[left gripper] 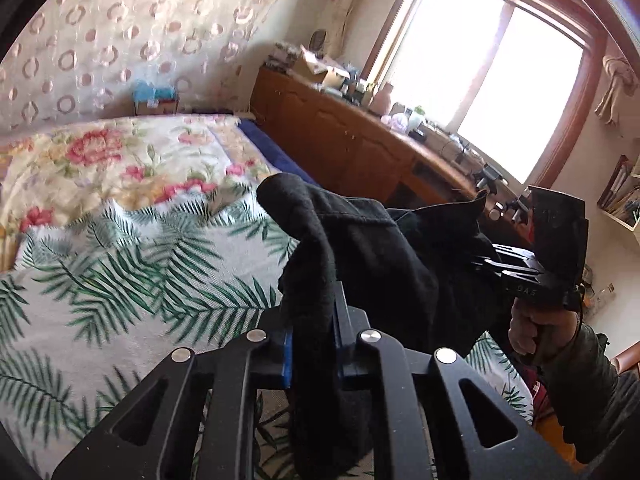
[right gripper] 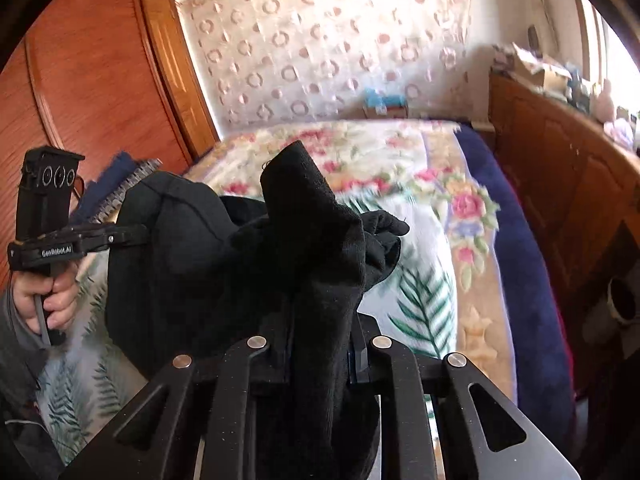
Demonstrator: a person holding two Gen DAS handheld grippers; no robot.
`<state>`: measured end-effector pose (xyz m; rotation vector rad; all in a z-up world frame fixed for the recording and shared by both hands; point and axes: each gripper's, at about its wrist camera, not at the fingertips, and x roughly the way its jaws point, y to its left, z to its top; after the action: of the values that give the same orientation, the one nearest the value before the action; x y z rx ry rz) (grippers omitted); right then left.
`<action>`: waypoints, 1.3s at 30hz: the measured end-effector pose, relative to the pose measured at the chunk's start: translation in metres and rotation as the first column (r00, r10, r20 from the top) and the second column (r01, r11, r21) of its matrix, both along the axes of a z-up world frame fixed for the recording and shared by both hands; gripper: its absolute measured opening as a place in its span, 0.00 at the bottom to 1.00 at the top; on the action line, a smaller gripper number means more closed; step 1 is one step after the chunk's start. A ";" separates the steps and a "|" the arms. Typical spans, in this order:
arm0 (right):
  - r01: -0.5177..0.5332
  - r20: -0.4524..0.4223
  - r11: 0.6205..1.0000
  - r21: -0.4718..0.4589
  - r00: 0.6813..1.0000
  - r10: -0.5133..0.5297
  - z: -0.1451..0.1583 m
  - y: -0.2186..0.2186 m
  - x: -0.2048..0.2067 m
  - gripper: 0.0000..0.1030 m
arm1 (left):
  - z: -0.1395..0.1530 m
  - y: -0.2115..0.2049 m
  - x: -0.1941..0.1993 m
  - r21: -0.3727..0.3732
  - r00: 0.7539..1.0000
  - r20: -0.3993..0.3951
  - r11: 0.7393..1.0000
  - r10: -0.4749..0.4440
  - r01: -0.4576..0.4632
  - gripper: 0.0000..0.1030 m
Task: Fold small clothes
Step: 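Carry the shirt with both grippers onto the clothes stack by the wardrobe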
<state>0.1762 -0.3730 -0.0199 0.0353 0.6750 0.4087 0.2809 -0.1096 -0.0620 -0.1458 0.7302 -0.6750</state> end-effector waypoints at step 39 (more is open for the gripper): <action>-0.621 0.092 0.693 -0.367 0.717 0.691 0.096 0.465 0.227 0.20 | -0.009 0.325 -0.129 -0.113 0.650 0.078 0.654 0.756 -0.748 0.15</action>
<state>0.4031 0.0918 0.0756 -0.5755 0.5005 0.9912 0.1517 0.2153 -0.0711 -0.4482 0.4583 0.1080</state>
